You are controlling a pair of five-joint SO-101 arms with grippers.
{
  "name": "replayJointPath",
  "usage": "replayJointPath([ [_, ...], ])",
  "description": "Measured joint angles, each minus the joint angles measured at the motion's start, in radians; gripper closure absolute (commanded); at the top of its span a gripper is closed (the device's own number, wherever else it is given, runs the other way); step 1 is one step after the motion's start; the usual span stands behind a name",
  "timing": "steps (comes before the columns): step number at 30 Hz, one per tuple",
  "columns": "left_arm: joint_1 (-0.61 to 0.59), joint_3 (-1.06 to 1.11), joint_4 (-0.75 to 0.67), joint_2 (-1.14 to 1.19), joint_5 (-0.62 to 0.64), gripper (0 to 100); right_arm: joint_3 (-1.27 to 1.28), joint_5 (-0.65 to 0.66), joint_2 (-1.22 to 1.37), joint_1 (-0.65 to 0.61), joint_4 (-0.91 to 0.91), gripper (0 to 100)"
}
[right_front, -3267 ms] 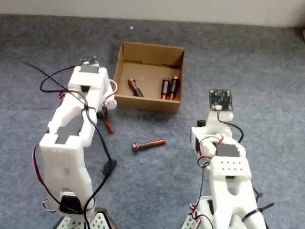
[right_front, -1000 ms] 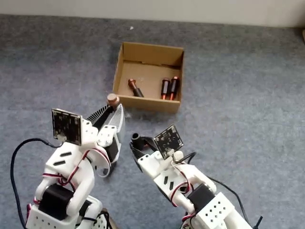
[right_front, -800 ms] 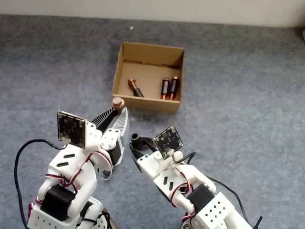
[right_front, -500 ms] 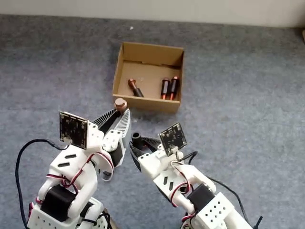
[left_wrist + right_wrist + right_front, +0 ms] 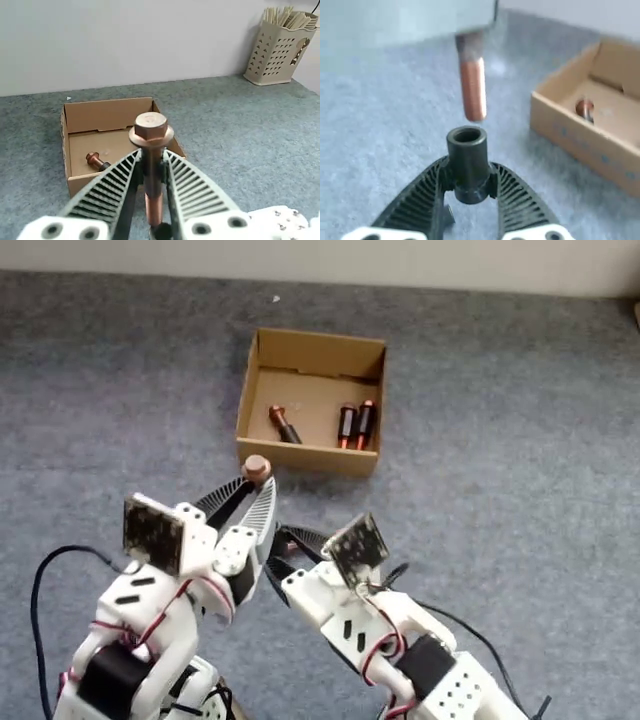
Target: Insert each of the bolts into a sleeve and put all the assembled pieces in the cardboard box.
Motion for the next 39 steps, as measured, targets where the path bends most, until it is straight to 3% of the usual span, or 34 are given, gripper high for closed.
replayJointPath([
  [5,0.0,0.0,0.052,-0.12,-0.008,100,0.04,0.006,-0.169,-0.014,0.046,99.3],
  [15,0.072,0.0,0.086,-0.117,-0.064,100,0.04,0.006,-0.173,-0.015,0.046,99.3],
  [32,0.083,-0.044,0.086,-0.117,-0.074,100,0.048,0.006,-0.167,-0.052,0.078,99.3],
  [39,0.123,-0.118,0.207,-0.12,-0.074,100,0.068,0.044,-0.167,-0.054,0.078,99.3],
])
